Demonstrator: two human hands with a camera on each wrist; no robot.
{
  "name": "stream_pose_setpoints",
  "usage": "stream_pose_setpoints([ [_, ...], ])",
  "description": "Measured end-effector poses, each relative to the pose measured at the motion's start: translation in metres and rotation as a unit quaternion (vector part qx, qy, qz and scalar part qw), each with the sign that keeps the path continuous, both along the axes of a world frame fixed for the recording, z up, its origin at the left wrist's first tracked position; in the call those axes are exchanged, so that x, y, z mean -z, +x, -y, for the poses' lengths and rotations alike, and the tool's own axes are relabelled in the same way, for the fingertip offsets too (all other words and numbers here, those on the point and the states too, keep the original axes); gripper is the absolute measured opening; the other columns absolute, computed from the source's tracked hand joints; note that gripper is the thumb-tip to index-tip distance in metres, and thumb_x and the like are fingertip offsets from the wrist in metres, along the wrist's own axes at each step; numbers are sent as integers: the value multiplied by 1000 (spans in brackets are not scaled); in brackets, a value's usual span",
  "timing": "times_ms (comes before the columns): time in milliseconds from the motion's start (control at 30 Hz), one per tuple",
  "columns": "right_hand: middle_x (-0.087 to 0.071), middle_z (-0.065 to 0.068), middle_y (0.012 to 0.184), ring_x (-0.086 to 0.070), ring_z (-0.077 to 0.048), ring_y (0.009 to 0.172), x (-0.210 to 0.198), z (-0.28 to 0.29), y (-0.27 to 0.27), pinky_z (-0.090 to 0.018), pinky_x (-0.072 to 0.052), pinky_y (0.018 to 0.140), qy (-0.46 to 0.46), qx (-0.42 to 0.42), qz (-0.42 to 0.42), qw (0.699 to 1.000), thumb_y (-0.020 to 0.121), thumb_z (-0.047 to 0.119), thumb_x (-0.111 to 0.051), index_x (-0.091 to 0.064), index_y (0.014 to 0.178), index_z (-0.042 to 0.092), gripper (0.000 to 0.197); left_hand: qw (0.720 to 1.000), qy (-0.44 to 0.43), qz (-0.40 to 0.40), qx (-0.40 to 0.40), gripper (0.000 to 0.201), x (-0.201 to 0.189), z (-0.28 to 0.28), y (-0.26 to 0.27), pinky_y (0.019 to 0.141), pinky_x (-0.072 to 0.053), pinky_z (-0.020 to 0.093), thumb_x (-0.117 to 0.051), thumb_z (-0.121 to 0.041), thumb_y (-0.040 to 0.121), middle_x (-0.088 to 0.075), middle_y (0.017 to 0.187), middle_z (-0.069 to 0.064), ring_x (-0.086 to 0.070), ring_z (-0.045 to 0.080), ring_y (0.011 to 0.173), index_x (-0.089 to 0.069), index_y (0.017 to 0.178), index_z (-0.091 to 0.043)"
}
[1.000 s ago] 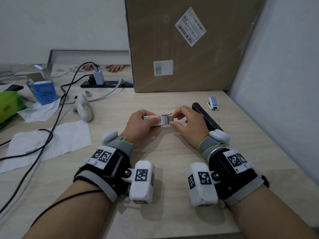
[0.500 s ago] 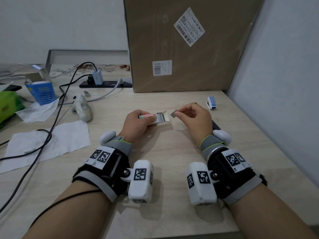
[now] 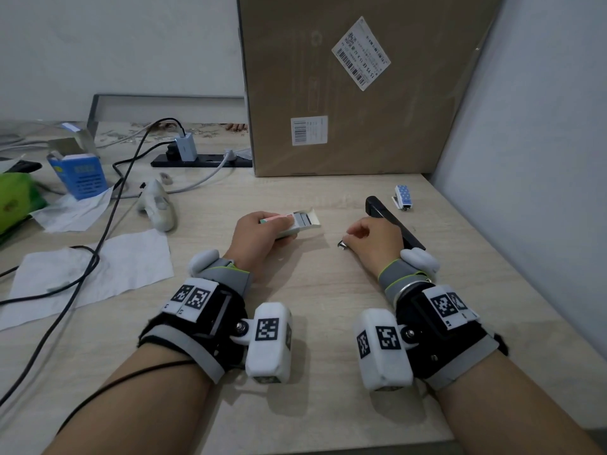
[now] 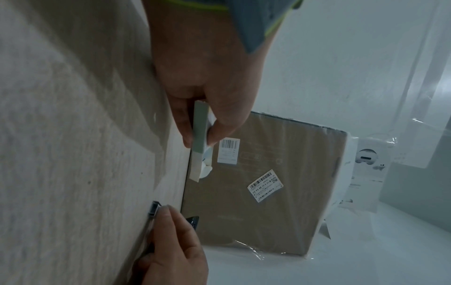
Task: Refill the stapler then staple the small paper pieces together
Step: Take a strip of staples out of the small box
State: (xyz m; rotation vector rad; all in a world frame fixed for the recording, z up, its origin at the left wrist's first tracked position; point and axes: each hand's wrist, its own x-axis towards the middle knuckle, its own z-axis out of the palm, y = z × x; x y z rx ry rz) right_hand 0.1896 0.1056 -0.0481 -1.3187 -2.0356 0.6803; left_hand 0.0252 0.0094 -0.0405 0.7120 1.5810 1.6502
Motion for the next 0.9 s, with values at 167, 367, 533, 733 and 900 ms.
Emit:
stream_pose_setpoints([
  [167,-64,-6,117,-57,-13,87,-5,7,-2,-20,-47,86,28,-41,-111,993,84,15,-66,-63,120,13,36,999,15,39,21,11,-1,-1,2,81,-54,36,-68,-14,81,-69,70,11,-65,25,73,-63,81,-4],
  [367,-52,13,132,-46,0,118,-9,20,-3,-10,-35,85,-33,-198,-138,970,86,21,-66,-52,133,28,49,996,26,61,66,21,-5,1,4,63,-57,18,-64,-13,84,-63,84,14,-66,12,64,-59,99,3],
  [533,-63,18,102,-58,-7,109,-9,19,-3,-28,-46,88,-31,-182,-175,967,83,17,-68,-64,115,20,33,993,34,77,88,20,-8,2,6,58,-55,14,-61,-9,86,-59,81,12,-64,10,60,-56,101,3],
  [733,-66,8,97,-61,-3,88,-9,19,-5,-24,-51,84,-92,-193,-273,938,81,8,-70,-65,107,15,28,987,29,117,109,25,-12,3,4,56,-54,13,-57,-9,88,-56,81,9,-59,12,68,-58,107,7],
  [900,-63,8,91,-61,-5,79,-10,19,-4,-19,-50,73,-109,-186,-274,937,85,15,-66,-68,103,19,19,987,26,101,120,21,-12,4,5,59,-55,14,-59,-9,87,-58,82,9,-62,11,66,-56,105,2],
])
